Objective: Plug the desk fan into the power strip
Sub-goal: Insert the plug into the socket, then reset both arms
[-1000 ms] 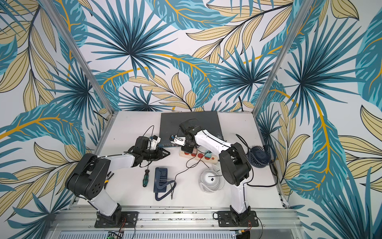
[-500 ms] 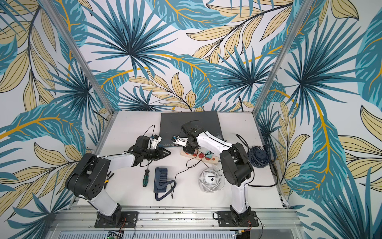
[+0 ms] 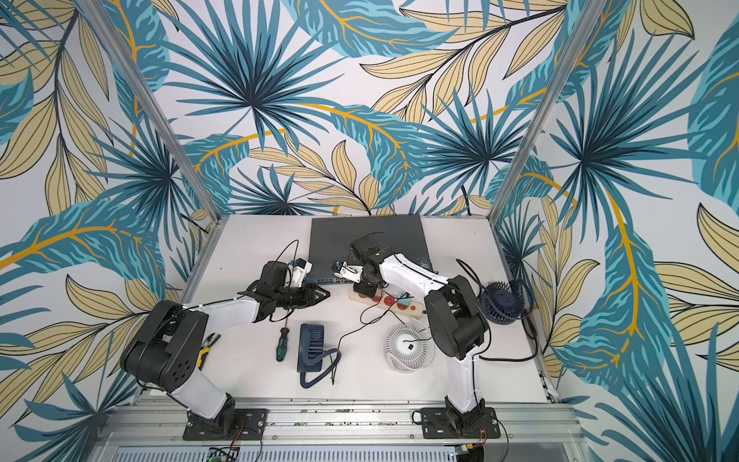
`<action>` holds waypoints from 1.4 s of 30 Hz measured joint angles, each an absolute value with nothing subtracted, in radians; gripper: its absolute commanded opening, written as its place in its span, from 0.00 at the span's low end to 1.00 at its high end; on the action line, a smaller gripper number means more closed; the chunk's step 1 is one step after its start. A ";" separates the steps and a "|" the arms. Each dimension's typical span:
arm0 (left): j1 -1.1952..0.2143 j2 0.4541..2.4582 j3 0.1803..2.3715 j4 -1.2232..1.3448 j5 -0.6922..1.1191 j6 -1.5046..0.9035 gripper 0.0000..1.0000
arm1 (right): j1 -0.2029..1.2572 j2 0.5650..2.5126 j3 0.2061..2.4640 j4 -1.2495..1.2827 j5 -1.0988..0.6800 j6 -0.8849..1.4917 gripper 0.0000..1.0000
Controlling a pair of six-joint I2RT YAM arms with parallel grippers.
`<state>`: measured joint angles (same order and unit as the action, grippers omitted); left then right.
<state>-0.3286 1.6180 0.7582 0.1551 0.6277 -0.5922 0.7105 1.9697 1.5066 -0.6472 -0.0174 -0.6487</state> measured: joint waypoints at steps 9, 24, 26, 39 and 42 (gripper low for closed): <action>-0.328 1.522 0.760 0.091 0.533 -0.536 0.74 | 0.691 1.864 1.518 -0.617 -0.051 -0.543 0.98; -0.219 1.193 0.758 -0.029 -0.021 -0.332 1.00 | 0.487 1.093 0.798 0.095 -0.044 -0.159 1.00; -0.191 1.178 0.748 -0.023 -0.130 -0.316 1.00 | 0.384 1.043 0.670 0.175 -0.017 -0.076 1.00; -0.168 1.490 0.645 0.309 -0.474 -0.033 1.00 | 0.117 1.201 0.316 0.686 0.176 0.092 1.00; -0.160 1.537 0.603 0.410 -0.411 0.027 1.00 | 0.105 1.293 0.294 0.823 0.187 0.068 1.00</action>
<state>-0.1596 1.5372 0.6029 0.4095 -0.4114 0.0265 0.1055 1.2926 0.2935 0.8227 0.1871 0.0685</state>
